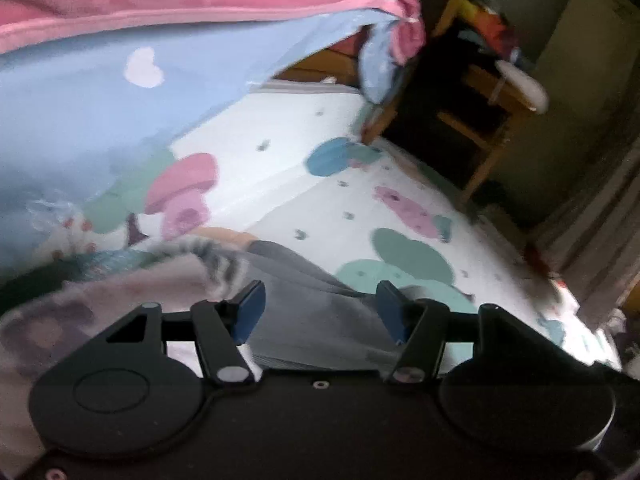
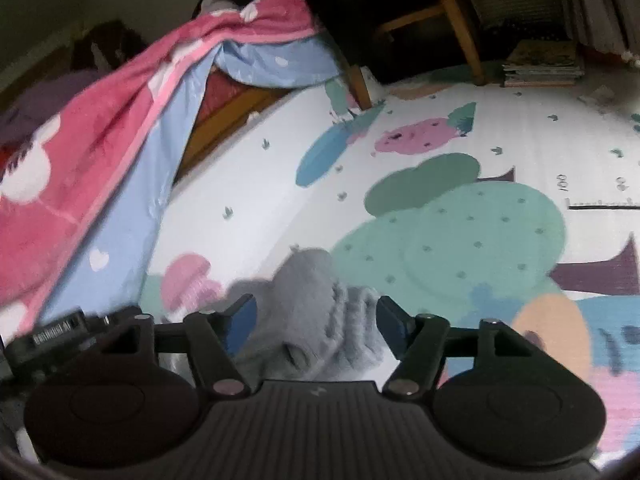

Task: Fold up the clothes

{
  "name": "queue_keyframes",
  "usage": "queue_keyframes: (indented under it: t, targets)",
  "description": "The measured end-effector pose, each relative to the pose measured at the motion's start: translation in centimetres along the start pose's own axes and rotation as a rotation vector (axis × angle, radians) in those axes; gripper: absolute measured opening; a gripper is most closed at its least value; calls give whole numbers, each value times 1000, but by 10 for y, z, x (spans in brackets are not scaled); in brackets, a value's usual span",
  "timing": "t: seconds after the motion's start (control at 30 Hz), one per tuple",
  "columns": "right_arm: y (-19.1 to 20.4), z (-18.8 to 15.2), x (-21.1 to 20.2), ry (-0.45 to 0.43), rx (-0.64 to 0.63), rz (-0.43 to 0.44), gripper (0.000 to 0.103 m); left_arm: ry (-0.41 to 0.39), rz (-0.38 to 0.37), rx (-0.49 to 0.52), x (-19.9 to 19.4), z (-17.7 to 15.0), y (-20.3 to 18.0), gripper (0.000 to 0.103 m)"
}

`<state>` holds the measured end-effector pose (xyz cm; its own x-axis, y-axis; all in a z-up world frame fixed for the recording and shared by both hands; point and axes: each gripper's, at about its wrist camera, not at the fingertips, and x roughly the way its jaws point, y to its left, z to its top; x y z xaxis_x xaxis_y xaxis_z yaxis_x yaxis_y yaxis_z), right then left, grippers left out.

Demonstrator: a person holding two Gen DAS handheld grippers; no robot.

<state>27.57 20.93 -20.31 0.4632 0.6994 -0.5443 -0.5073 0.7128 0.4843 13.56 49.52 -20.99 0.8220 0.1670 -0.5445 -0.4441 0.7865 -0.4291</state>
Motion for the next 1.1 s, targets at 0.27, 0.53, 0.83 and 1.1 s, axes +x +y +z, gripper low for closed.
queue_keyframes:
  t: [0.27,0.53,0.83,1.1]
  targets:
    - [-3,-23,-77,78,-176,-127,95,129,-73,-27,-1,-55,-60,70]
    - [-36,-28,-221,78,-177,-287,103,337,-90,248,-41,-100,-169,75]
    - [-50,-12,-373,59,-147,-487,103,358,-63,562,-140,-80,-303,82]
    - [-43,-10,-493,-8,-212,-568,103,242,-4,712,-236,-62,-387,91]
